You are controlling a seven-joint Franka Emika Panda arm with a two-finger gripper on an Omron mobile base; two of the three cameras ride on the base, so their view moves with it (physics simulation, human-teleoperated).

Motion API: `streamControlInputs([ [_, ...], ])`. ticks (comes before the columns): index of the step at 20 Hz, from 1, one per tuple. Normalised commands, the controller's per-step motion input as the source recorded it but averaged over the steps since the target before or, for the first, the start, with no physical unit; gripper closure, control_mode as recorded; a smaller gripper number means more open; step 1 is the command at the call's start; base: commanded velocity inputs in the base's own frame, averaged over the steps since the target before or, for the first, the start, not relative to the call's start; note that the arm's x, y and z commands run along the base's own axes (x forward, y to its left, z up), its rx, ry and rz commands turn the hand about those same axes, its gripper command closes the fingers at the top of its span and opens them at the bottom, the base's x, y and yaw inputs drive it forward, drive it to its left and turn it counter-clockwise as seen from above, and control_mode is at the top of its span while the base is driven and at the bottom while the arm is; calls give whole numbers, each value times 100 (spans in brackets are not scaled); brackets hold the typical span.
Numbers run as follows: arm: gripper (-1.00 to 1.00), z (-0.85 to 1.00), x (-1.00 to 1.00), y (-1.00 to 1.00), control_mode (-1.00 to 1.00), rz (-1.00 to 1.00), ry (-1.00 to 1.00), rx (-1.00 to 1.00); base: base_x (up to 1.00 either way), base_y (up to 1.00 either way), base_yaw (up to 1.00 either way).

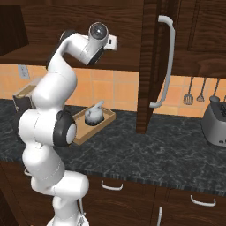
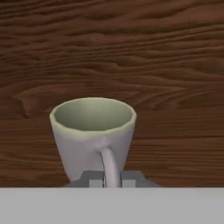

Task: Pick the kettle from the counter and place it on the tray. Then pick the mug from the cabinet and place it on the tray. Then close the cabinet doors.

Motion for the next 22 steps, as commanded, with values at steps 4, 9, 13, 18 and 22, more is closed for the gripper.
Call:
streamControlInputs([
  [4, 100, 2, -65, 0, -100, 0, -6, 3, 0, 0, 0],
  [9, 100, 10, -85, 1, -100, 0, -12, 2, 0, 0, 0],
  [13, 100, 1, -100, 4, -100, 0, -3, 0, 0, 0, 0],
  [18, 100, 0, -100, 9, -100, 0, -1, 0, 0, 0, 0],
  [22, 100, -4, -100, 27, -100, 1, 0, 0, 0, 0, 0],
])
